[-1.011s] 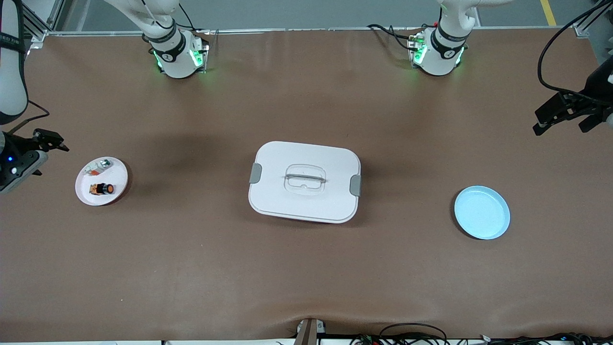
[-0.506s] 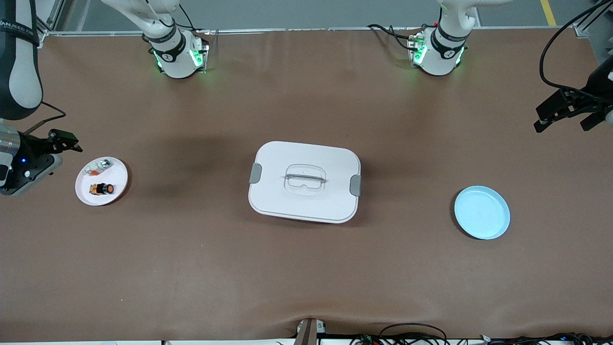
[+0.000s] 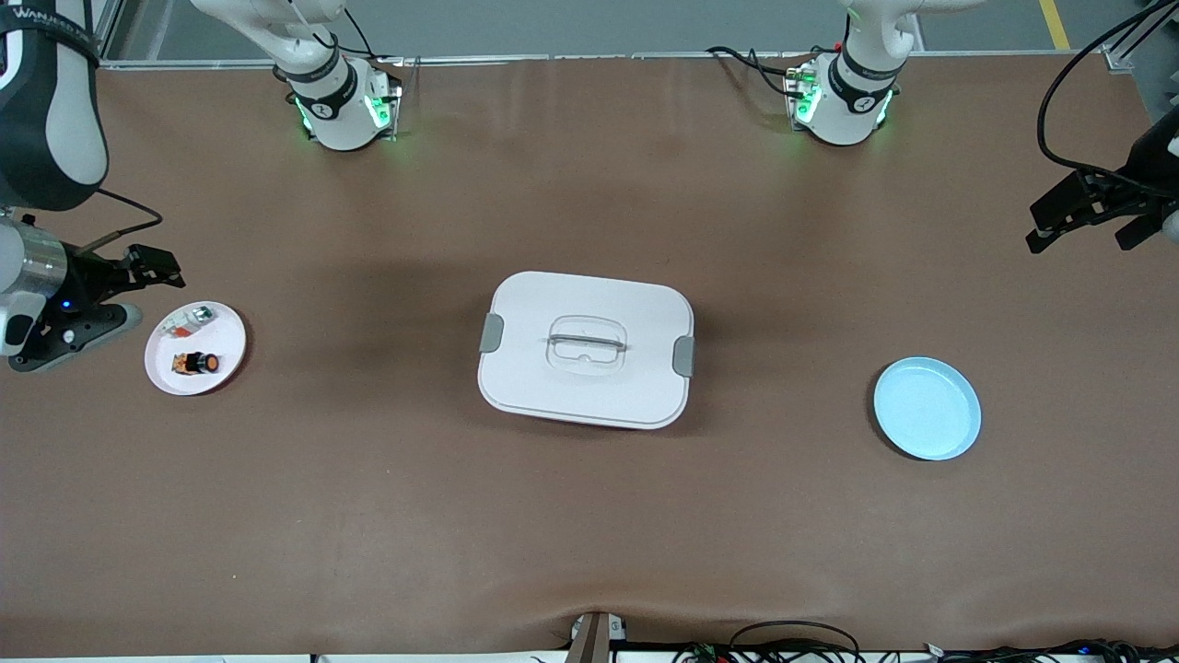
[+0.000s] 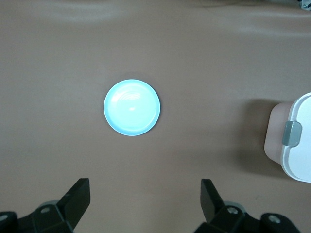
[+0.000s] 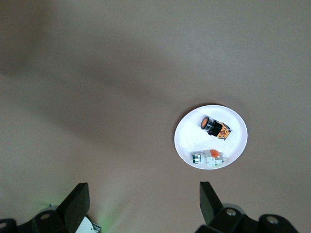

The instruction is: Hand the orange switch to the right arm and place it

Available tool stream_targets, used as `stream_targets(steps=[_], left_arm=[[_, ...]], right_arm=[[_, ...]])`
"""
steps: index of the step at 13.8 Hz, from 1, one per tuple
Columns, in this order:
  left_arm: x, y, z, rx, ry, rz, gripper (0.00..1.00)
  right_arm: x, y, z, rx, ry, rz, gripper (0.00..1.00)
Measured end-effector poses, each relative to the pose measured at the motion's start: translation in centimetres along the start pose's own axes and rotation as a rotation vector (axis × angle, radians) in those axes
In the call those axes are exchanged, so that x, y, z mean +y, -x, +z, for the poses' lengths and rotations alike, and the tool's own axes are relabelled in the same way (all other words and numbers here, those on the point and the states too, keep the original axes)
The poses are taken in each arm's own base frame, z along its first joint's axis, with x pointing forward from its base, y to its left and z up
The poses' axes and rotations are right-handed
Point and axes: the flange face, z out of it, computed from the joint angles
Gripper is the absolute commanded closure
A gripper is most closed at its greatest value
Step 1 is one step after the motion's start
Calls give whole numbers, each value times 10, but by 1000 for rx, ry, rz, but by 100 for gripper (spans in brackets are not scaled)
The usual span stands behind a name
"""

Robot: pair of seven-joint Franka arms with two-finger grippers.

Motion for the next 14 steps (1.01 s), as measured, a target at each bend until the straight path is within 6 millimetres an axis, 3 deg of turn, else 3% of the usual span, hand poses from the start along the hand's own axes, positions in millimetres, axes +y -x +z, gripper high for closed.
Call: stream_targets(steps=[4, 9, 14], left_arm=[[0, 1, 1, -14, -1, 1, 0], [1, 2, 1, -14, -1, 3, 0], [2, 2, 1, -15, -1, 4, 0]], right_arm=[[-9, -1, -19, 14, -8, 174, 0], [-9, 4, -67, 115, -25, 333, 0], [-17, 9, -85, 131, -29, 371, 0]])
